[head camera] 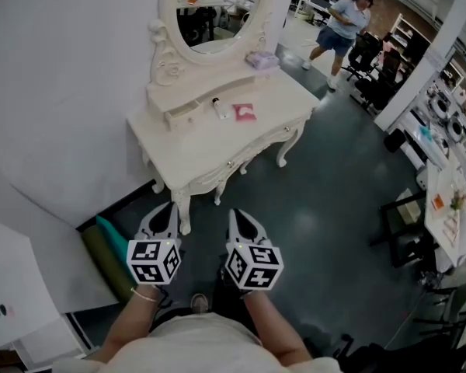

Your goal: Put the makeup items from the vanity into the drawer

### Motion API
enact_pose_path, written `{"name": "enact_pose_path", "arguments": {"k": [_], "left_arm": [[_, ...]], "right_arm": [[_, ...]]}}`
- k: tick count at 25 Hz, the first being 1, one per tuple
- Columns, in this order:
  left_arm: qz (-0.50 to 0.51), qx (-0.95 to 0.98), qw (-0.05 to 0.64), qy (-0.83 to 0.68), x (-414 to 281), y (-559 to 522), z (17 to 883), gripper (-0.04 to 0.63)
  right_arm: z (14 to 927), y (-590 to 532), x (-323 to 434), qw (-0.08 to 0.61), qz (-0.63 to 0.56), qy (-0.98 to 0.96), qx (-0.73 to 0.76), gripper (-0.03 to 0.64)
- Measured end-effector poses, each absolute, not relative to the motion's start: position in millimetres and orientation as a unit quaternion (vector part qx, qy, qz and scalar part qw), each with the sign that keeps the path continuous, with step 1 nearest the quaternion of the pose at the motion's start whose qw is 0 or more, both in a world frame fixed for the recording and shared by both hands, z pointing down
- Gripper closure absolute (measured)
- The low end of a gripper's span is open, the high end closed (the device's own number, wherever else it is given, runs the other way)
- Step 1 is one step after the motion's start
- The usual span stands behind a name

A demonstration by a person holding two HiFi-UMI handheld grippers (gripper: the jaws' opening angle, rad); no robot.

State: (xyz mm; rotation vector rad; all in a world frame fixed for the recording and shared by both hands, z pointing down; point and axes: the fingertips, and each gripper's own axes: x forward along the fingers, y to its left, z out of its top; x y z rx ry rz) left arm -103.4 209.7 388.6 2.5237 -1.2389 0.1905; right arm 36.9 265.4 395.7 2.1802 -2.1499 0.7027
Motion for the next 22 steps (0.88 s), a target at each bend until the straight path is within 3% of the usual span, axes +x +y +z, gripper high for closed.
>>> {"name": "enact_pose_path", "arguments": {"k": [22], "left_arm": [[0.072,0.857,0.157,-0.486,6.9,32.8,390.4,0.591]], "right_arm": [[396.7,62.7,148.8,-0.003,0.228,-0.727,0.648,0.598]]}}
